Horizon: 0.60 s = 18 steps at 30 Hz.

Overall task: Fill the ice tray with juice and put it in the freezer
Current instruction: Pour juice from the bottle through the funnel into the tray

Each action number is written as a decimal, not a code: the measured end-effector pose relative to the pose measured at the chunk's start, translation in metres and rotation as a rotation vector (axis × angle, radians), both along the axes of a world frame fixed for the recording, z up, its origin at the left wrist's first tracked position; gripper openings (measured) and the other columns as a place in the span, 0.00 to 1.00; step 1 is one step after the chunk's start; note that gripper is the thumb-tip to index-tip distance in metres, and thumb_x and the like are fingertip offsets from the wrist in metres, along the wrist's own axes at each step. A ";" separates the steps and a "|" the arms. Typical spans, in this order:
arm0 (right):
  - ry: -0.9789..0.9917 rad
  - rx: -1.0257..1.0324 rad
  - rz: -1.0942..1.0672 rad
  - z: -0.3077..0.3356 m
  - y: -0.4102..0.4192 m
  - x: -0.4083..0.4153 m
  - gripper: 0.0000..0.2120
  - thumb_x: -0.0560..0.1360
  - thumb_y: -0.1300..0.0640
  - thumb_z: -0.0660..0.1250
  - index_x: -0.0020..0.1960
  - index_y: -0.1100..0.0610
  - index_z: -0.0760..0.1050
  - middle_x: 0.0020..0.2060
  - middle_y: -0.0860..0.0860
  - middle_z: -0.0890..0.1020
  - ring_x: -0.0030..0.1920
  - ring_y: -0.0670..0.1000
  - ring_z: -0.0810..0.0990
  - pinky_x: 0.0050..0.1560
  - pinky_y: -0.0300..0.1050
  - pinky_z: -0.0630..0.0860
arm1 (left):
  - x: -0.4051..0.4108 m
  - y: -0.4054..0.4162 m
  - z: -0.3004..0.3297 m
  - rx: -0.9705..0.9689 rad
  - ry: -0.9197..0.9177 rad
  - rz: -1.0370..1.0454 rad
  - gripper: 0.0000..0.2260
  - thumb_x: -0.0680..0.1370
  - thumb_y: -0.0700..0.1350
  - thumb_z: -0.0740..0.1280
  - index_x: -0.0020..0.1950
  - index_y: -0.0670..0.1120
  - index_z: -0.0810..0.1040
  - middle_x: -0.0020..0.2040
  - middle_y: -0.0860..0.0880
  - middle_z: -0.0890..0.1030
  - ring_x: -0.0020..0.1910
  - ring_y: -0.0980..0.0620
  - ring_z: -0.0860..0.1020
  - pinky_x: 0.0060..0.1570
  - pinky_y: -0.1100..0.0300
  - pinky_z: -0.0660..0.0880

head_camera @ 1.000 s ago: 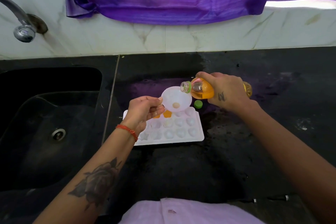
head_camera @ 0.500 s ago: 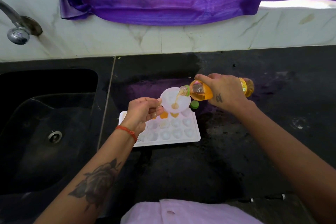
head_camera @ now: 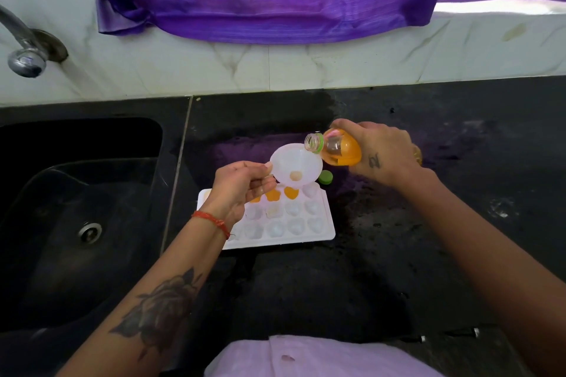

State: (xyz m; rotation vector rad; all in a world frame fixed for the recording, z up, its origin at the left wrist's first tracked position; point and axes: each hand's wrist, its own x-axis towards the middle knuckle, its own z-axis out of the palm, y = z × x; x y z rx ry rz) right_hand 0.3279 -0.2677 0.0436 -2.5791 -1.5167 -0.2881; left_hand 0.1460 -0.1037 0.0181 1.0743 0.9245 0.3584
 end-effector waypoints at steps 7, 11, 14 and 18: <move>-0.048 0.013 0.001 0.003 -0.008 0.004 0.32 0.68 0.49 0.73 0.69 0.45 0.64 0.53 0.53 0.81 0.48 0.59 0.80 0.38 0.44 0.64 | 0.012 -0.008 -0.001 -0.009 -0.018 -0.033 0.03 0.71 0.35 0.71 0.39 0.38 0.79 0.27 0.48 0.83 0.26 0.55 0.81 0.28 0.67 0.77; -0.134 -0.026 0.012 -0.002 -0.012 0.009 0.32 0.67 0.52 0.73 0.68 0.46 0.65 0.51 0.54 0.82 0.45 0.60 0.81 0.35 0.43 0.63 | 0.016 -0.013 -0.004 -0.012 0.005 -0.040 0.02 0.71 0.35 0.71 0.39 0.38 0.79 0.26 0.48 0.82 0.27 0.54 0.82 0.28 0.67 0.77; -0.183 -0.061 0.011 -0.003 -0.014 0.013 0.32 0.67 0.55 0.74 0.67 0.47 0.66 0.48 0.55 0.82 0.43 0.59 0.81 0.35 0.42 0.65 | 0.020 -0.015 -0.006 -0.017 0.013 -0.043 0.02 0.71 0.35 0.71 0.40 0.37 0.79 0.26 0.47 0.82 0.27 0.54 0.82 0.28 0.67 0.77; -0.211 -0.089 0.003 -0.003 -0.017 0.014 0.33 0.65 0.57 0.76 0.67 0.48 0.67 0.47 0.55 0.83 0.44 0.59 0.81 0.36 0.42 0.64 | 0.021 -0.017 -0.007 -0.014 0.020 -0.052 0.02 0.71 0.35 0.71 0.41 0.37 0.79 0.26 0.47 0.82 0.27 0.55 0.82 0.28 0.67 0.77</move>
